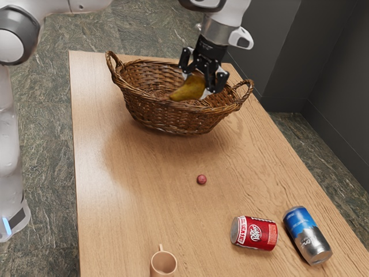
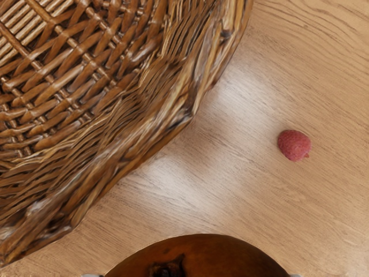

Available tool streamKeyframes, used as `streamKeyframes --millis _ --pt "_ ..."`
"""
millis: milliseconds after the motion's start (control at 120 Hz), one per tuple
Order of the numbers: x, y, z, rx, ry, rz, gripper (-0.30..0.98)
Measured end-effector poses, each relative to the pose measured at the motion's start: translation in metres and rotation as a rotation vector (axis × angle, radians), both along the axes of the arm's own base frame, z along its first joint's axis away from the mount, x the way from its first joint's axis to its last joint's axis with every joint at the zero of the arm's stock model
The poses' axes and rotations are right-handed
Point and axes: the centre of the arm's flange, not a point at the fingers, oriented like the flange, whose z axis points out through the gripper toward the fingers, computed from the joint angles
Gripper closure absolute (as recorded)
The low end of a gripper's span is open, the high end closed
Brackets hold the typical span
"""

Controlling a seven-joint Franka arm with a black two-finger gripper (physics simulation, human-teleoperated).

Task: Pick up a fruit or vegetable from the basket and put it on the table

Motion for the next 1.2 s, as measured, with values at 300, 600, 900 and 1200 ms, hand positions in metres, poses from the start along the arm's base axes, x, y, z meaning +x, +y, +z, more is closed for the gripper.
streamKeyframes --millis 300,600,900,1200 --pt "0.019 -0.054 -0.041 -0.01 0.086 -0.11 0.35" --pt "0.028 -0.082 -0.064 -0.018 0.126 -0.164 0.34" --pt "0.052 -0.134 -0.051 -0.034 0.033 -0.261 0.34" --pt "0.133 -0.126 -0.091 -0.029 -0.167 -0.244 0.34"
